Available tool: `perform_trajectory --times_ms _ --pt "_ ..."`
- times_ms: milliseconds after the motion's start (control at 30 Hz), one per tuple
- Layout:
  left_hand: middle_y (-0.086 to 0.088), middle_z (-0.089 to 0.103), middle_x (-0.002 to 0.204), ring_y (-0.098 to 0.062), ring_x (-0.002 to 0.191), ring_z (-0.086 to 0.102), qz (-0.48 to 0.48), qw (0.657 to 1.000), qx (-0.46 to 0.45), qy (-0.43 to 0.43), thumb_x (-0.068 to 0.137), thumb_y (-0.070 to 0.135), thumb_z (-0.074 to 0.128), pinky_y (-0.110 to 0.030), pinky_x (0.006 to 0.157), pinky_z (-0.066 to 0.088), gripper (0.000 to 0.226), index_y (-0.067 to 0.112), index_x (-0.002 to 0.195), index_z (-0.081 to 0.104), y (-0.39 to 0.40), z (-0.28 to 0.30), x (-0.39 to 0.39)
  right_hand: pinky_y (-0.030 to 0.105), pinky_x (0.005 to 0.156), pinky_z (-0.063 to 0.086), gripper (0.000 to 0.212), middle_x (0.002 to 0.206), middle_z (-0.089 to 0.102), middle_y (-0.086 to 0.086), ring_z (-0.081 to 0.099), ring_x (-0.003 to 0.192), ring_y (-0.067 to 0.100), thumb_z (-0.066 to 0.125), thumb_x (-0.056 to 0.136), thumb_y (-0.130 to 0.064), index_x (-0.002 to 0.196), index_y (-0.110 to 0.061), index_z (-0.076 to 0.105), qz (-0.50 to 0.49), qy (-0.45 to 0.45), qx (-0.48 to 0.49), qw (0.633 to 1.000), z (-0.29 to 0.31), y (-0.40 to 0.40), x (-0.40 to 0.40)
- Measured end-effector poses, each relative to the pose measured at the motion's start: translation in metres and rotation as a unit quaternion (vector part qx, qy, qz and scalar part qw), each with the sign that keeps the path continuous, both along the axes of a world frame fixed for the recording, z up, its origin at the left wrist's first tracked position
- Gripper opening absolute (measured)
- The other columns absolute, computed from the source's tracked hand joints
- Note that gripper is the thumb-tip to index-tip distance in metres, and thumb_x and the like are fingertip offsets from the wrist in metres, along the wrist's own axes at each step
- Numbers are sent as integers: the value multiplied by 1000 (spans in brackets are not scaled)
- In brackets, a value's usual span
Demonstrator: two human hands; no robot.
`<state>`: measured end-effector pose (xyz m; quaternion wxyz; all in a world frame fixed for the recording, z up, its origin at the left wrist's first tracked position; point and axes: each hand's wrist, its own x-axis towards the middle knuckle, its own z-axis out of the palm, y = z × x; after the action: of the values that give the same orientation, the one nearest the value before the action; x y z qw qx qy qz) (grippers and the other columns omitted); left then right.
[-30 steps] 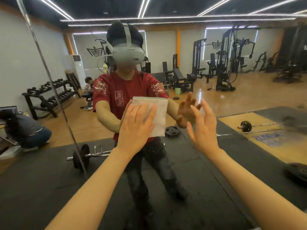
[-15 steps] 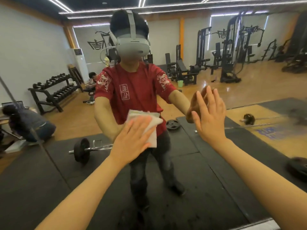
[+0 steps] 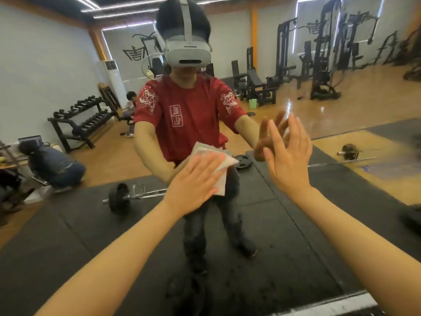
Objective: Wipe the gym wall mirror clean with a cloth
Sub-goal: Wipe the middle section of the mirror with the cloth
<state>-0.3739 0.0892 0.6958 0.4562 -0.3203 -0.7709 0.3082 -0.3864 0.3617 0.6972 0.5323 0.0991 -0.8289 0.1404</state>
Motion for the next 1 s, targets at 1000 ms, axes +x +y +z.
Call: perform_trajectory --times_ms 1000 --pt "-14 -1 164 -34 150 -4 22 984 176 33 96 53 40 -50 122 -2 79 15 157 7 146 116 -22 64 111 23 55 158 21 16 20 145 42 43 98 -38 151 -28 31 -27 5 -4 1000 -15 47 -12"
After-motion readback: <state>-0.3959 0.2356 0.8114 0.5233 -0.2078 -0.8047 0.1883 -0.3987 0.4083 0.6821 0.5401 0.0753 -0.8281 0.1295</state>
